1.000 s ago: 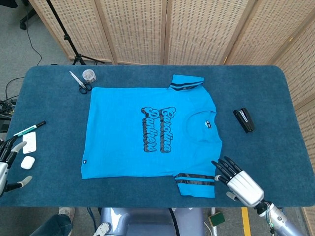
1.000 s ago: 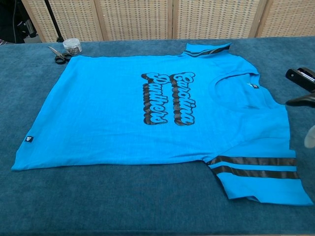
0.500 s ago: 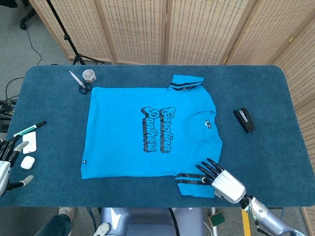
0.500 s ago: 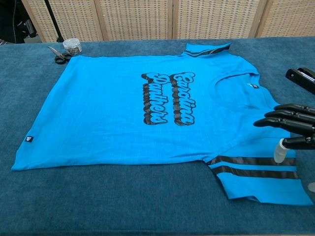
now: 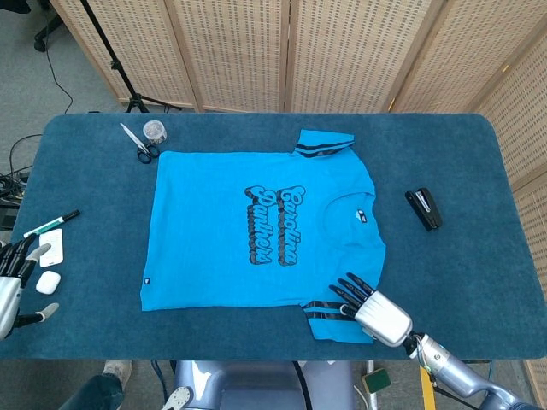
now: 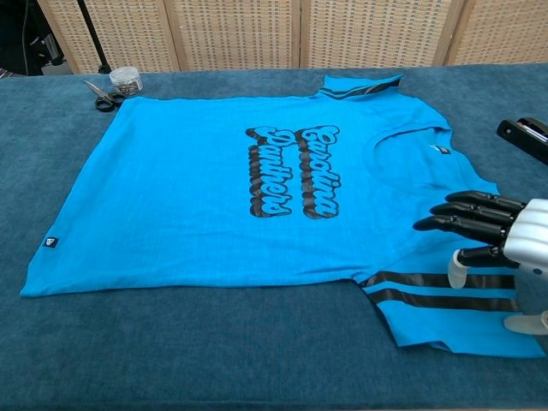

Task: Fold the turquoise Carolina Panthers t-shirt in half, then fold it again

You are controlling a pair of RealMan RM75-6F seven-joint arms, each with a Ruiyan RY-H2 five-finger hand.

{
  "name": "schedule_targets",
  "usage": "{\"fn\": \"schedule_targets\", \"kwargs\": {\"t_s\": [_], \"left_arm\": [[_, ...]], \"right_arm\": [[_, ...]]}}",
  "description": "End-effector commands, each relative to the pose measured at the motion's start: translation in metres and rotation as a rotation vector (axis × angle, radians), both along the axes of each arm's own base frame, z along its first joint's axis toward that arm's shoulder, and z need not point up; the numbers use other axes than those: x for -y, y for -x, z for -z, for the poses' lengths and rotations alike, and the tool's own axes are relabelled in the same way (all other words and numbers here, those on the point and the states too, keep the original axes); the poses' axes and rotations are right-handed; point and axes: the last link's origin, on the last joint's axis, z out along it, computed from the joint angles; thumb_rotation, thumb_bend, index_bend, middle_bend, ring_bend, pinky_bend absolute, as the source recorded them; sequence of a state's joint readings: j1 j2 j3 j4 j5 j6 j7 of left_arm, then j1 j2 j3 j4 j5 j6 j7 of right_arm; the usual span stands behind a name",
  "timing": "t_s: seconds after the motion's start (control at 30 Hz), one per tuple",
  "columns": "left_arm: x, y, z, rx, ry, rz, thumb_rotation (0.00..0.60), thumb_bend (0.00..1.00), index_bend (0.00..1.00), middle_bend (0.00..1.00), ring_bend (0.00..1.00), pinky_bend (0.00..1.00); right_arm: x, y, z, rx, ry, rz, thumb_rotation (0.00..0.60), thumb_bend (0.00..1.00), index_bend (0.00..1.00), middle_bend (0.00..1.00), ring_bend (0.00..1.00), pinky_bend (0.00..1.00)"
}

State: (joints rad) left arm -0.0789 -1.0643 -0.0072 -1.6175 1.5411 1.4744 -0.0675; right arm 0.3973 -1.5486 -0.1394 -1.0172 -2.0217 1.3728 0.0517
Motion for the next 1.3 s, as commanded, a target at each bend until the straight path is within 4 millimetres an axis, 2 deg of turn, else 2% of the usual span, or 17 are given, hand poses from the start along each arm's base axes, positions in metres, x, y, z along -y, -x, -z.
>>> {"fn": "schedule_targets", "kwargs": {"t_s": [0.03, 0.43, 0.57, 0.73, 1.03, 1.17, 1.3], "left_arm": [[0.0, 0.0, 0.0, 0.0, 0.001, -0.001, 0.6, 0.03, 0.0, 0.0, 0.0, 0.0], [-0.001, 0.001, 0.0, 0.002, 0.003, -0.003, 0.6, 0.03, 0.0, 0.0, 0.0, 0.0], [0.0, 0.001, 0.0, 0.003, 0.002, -0.003, 0.6, 0.03, 0.0, 0.0, 0.0, 0.0], [-0.001, 0.001, 0.0, 0.001, 0.004, -0.005, 0.6, 0.03, 0.0, 0.0, 0.0, 0.0], [-0.001, 0.001, 0.0, 0.001, 0.005, -0.007, 0.6, 0.03, 0.0, 0.0, 0.0, 0.0], [-0.001, 0.001, 0.0, 0.0, 0.006, -0.007, 0.6, 0.03, 0.0, 0.0, 0.0, 0.0], [-0.001, 0.001, 0.0, 0.001, 0.004, -0.006, 0.6, 0.03, 0.0, 0.0, 0.0, 0.0]], "right_arm": [[0.0, 0.0, 0.002, 0.002, -0.004, 0.003, 0.6, 0.0, 0.42, 0.09, 0.0, 0.0], [0.004, -0.002, 0.004, -0.005, 0.009, -0.009, 0.6, 0.01, 0.42, 0.09, 0.0, 0.0], [0.006, -0.005, 0.006, 0.012, 0.02, -0.002, 0.6, 0.11, 0.42, 0.1, 0.0, 0.0], [0.009, -0.006, 0.006, 0.031, 0.034, -0.002, 0.6, 0.14, 0.42, 0.1, 0.0, 0.0], [0.013, -0.011, 0.01, 0.073, 0.052, 0.007, 0.6, 0.26, 0.42, 0.11, 0.0, 0.0], [0.013, -0.012, 0.011, 0.069, 0.047, 0.006, 0.6, 0.38, 0.45, 0.11, 0.0, 0.0], [0.013, -0.011, 0.012, 0.062, 0.039, 0.006, 0.6, 0.44, 0.49, 0.11, 0.0, 0.0]]}}
